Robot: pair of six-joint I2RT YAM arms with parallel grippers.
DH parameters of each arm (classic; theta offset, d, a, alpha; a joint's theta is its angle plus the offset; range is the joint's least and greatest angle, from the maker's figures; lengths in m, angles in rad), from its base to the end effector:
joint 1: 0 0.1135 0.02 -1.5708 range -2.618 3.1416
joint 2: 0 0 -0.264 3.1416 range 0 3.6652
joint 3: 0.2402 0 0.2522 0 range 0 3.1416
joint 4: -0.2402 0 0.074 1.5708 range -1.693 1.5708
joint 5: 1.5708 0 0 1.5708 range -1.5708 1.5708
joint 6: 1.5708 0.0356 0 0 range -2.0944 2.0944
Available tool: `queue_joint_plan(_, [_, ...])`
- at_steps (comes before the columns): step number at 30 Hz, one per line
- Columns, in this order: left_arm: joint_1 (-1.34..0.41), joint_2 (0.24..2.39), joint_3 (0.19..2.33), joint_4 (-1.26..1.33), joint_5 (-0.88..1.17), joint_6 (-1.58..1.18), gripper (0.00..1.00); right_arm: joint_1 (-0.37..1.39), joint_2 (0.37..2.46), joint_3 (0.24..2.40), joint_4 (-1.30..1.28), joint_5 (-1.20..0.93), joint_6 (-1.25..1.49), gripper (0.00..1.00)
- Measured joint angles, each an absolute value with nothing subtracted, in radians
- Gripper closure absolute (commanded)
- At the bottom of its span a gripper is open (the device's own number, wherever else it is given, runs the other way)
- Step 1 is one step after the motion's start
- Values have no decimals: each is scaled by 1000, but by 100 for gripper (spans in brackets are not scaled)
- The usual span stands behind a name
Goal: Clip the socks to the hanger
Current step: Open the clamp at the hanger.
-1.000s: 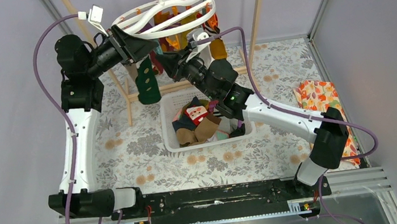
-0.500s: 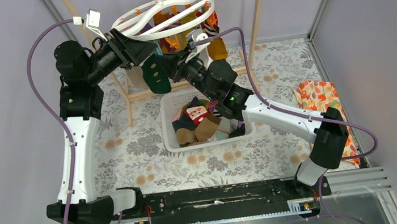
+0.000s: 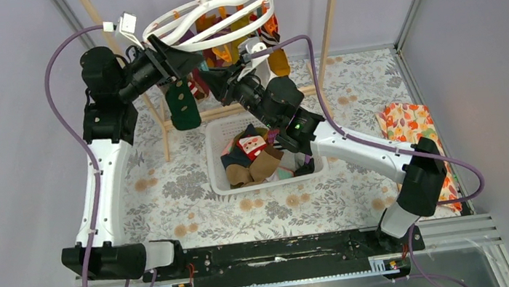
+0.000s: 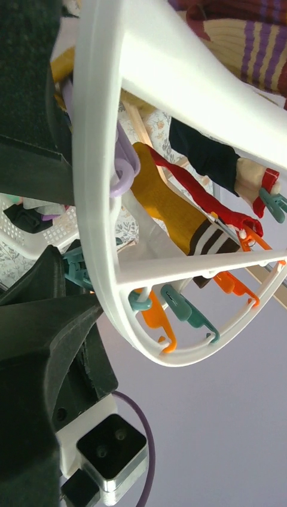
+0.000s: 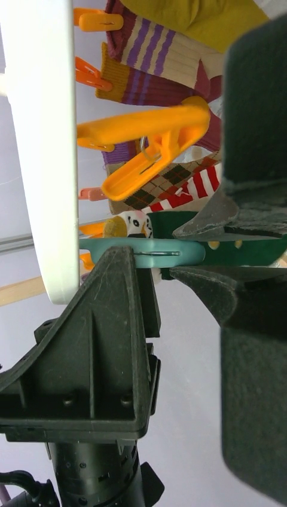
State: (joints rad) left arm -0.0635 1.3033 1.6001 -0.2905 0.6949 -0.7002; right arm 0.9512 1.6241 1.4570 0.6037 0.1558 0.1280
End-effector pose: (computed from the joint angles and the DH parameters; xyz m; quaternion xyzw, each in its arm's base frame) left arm 0.2663 -0.0398 0.4978 0.0220 0.7051 -0.4713 0.5295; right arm 0.2278 0.3098 0.4417 -0.1541 0.5171 0.3962 0.7429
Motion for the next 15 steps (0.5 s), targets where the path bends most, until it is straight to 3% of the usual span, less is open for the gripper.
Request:
queue_joint_plan(10, [-72, 1333, 1608, -270, 715, -758, 49, 951, 1626, 1457, 598, 166, 128, 96])
queue_joint_plan(13, [-72, 1334, 1608, -265, 717, -771, 65, 951, 1626, 1457, 598, 167, 128, 90])
queue_joint_plan(15, [-74, 1334, 1608, -260, 719, -778, 80, 951, 1626, 1457, 596, 168, 128, 75])
